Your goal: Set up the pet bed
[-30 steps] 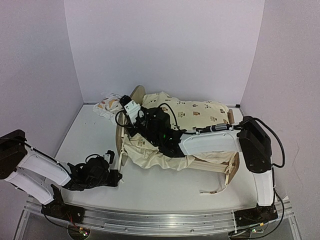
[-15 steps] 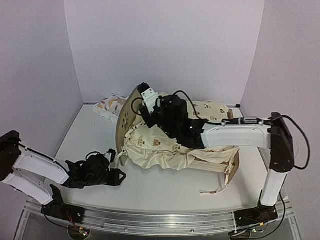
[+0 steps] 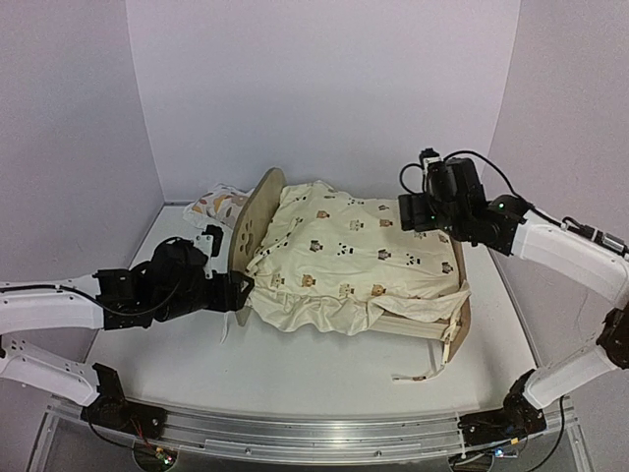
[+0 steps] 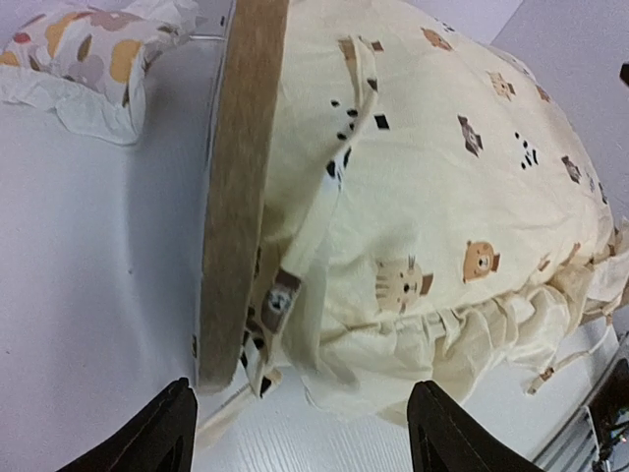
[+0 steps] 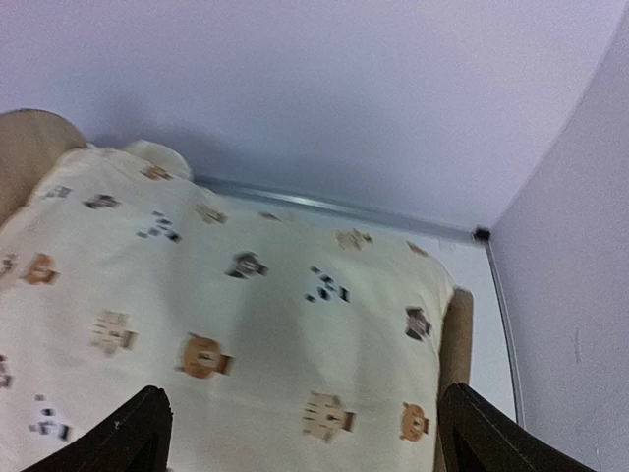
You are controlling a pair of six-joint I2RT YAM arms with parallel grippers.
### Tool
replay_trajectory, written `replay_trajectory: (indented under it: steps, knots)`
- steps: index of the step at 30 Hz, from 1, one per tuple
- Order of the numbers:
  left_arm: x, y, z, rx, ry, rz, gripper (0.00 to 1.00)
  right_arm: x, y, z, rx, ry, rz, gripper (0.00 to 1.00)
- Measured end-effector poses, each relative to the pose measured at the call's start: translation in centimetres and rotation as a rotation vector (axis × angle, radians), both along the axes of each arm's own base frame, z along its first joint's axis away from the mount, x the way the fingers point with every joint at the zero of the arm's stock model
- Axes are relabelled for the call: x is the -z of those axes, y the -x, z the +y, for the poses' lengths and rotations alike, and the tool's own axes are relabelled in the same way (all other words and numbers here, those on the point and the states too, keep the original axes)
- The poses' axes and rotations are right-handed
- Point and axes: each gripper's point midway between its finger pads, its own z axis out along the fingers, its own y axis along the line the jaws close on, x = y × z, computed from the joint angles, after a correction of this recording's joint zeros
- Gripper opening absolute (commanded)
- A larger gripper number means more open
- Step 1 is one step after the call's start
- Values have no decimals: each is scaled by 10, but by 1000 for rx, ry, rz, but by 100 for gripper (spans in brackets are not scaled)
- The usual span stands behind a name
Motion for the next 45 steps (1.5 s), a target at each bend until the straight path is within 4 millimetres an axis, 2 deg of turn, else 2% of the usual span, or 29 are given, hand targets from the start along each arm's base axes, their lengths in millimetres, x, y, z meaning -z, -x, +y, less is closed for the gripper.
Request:
replay_trajectory:
  steps: [3, 7, 11, 14, 18, 20, 22, 26, 31, 36, 39, 43, 45]
  knots:
    - [-9, -16, -4, -44, -72, -27, 66, 34, -29, -66, 170, -46, 130, 94]
    - [-4, -33, -9, -90, -165, -37, 55, 61, -85, -115, 307, -154, 260, 87]
    - [8, -42, -7, -120, -231, -35, 43, 87, -147, -141, 370, -258, 321, 73]
    - [13, -43, -4, -128, -264, -33, 37, 114, -182, -158, 402, -303, 365, 66]
    - [15, -44, 0, -139, -286, -40, 32, 143, -217, -174, 430, -330, 395, 56]
    - [16, -46, 1, -145, -294, -42, 30, 155, -224, -177, 432, -328, 410, 50]
    - [19, -50, 2, -155, -306, -44, 29, 166, -222, -175, 431, -333, 439, 43]
    - [30, -62, 6, -172, -330, -37, 26, 172, -210, -177, 443, -339, 455, 31]
    - [34, -81, 10, -188, -323, -39, 24, 174, -172, -180, 463, -340, 491, 19]
    - [31, -106, 15, -167, -329, -55, 23, 170, -120, -192, 507, -320, 496, 11]
    - [30, -118, 9, -108, -331, -70, 23, 171, -88, -205, 554, -301, 491, 7]
    - [29, -134, -7, -15, -333, -99, 22, 171, -45, -223, 635, -321, 469, 9]
    - [28, -145, -18, 39, -334, -116, 22, 171, -19, -233, 686, -339, 460, 14]
